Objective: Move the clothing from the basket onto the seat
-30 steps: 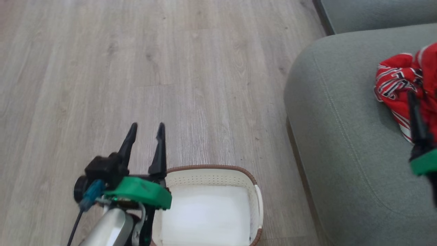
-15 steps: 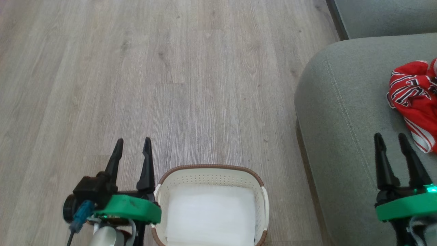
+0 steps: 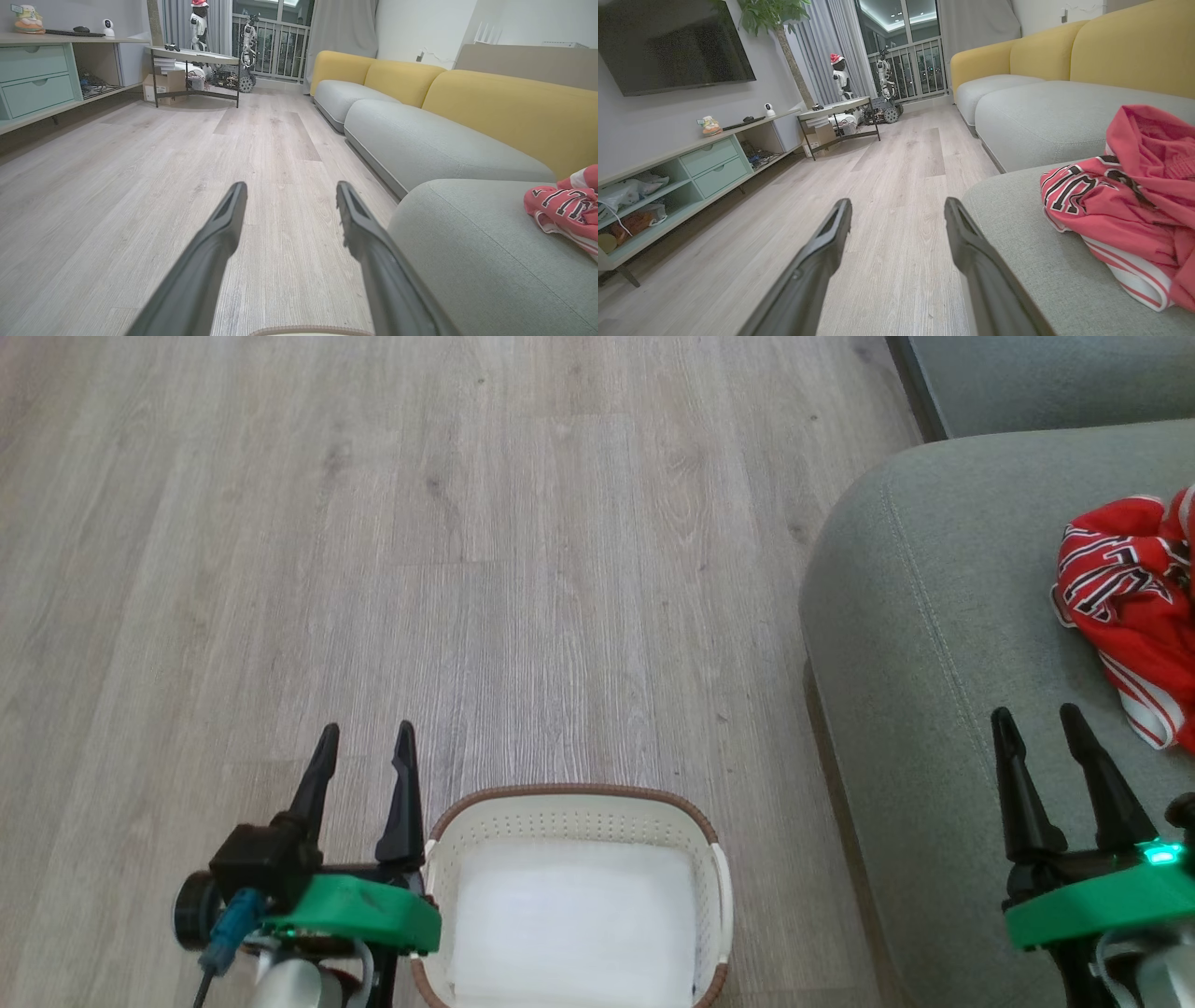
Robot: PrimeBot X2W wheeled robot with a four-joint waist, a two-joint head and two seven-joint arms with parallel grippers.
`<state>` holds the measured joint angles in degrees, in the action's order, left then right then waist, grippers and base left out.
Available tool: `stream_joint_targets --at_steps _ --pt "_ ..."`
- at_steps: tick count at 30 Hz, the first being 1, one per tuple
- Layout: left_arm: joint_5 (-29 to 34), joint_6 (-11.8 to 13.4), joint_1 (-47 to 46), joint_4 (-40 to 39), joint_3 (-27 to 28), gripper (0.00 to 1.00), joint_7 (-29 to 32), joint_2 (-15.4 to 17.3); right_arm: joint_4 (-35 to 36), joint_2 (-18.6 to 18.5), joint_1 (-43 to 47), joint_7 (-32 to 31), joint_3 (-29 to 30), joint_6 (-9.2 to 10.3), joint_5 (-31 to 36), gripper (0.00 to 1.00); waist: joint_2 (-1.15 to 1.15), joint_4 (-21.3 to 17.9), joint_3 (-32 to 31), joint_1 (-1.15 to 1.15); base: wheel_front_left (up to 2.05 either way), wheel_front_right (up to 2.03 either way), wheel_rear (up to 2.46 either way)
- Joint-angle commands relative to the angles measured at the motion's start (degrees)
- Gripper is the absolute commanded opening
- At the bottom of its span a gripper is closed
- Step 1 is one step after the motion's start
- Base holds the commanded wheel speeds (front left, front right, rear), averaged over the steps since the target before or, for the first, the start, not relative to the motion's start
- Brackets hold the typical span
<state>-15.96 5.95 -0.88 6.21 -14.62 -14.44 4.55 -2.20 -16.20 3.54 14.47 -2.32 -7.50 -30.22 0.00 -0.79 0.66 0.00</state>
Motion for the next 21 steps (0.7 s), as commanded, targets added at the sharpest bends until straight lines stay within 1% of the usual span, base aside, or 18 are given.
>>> stream_joint_targets --at_steps 1,15,16,19,21 --pt "0.65 -0.43 -1.9 -1.51 2.35 1.0 -0.56 -0.23 1.64 -0.81 -2.0 0.52 -0.88 0.01 0.61 1.0 0.0 0.0 0.0 0.0 0.0 0.0 0.0" --pt "2.21 -2.61 -1.9 -0.3 4.03 1.0 -0.56 -1.39 0.24 -0.29 -2.58 0.52 -0.95 0.01 2.11 1.0 0.0 -0.24 -0.17 0.0 0.0 0.0 0.0" --pt "1.73 -2.52 0.02 1.49 2.11 0.0 0.0 -1.25 -1.44 0.42 -0.55 0.0 -0.03 0.0 1.48 0.0 0.0 -0.24 -0.18 0.0 0.0 0.0 0.0" --pt "1.68 -2.47 0.83 4.19 1.94 0.0 0.27 -1.24 -4.14 1.24 0.16 -0.06 -0.5 -0.01 1.38 0.0 0.0 -0.27 -0.18 0.0 0.0 0.0 0.0" --pt "0.7 -2.59 1.08 4.55 2.09 0.0 0.44 -1.24 -4.6 1.56 0.26 -0.31 -0.51 -0.01 0.57 0.0 0.0 -0.26 -0.19 0.0 0.0 0.0 0.0"
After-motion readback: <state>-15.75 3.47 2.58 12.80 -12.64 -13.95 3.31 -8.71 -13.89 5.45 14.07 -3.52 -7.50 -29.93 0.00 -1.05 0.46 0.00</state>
